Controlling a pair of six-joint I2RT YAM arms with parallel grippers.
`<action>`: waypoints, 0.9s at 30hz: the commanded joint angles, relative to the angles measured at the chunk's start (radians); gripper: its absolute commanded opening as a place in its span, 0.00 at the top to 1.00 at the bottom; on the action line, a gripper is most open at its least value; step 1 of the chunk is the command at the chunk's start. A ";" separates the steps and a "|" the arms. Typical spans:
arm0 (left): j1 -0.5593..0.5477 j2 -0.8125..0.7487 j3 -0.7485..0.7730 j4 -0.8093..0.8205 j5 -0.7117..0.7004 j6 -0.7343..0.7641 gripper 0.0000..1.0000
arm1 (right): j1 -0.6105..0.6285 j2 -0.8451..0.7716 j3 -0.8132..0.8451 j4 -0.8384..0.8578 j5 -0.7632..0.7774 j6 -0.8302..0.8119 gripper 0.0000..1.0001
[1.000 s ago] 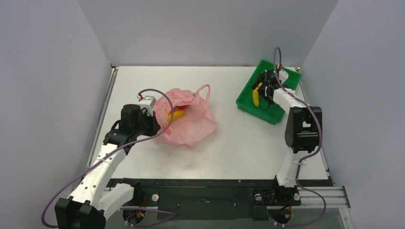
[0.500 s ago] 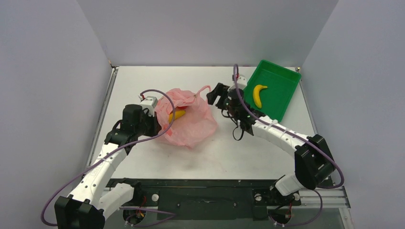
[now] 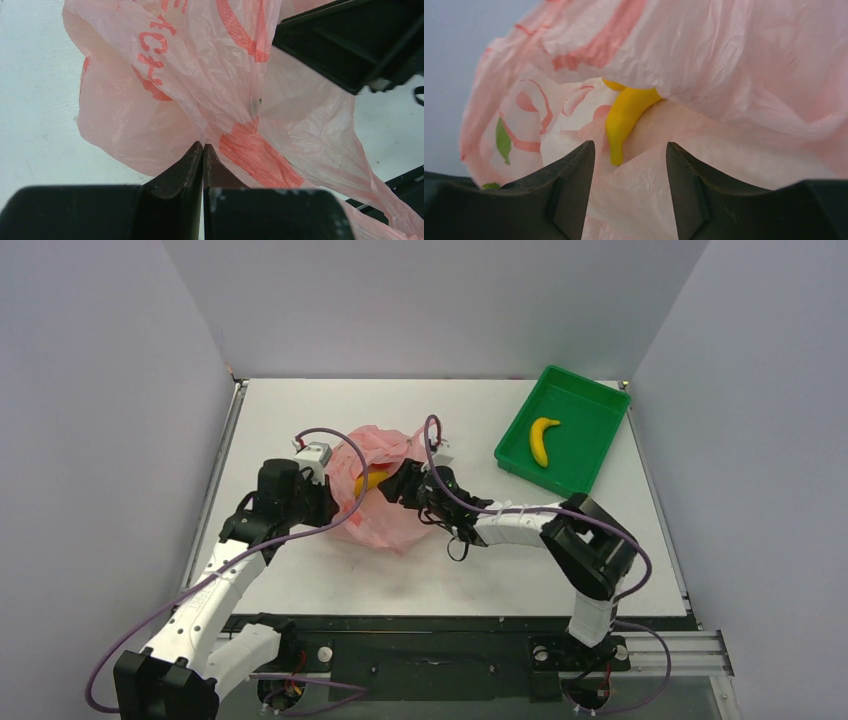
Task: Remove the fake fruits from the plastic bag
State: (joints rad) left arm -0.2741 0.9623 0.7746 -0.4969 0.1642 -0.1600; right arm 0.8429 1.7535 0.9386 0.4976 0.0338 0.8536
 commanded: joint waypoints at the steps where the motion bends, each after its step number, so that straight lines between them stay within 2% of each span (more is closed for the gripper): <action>1: -0.017 -0.007 -0.001 0.043 0.015 0.015 1.00 | 0.010 0.134 0.084 0.183 -0.074 0.200 0.50; 4: -0.033 -0.002 -0.002 0.042 0.017 0.017 1.00 | 0.011 0.196 0.125 0.208 -0.066 0.308 0.50; 13: -0.055 0.005 -0.001 0.043 0.029 0.018 1.00 | 0.017 0.314 0.219 0.146 0.026 0.453 0.46; 21: -0.078 0.008 -0.001 0.043 0.031 0.019 1.00 | 0.031 0.367 0.288 0.052 0.079 0.523 0.41; 27: -0.087 0.007 -0.003 0.048 0.034 0.017 1.00 | 0.036 0.452 0.359 0.048 0.071 0.572 0.36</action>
State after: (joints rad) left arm -0.3515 0.9699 0.7746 -0.4965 0.1825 -0.1524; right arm 0.8680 2.1632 1.2293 0.5411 0.0746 1.3773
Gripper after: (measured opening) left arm 0.003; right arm 0.632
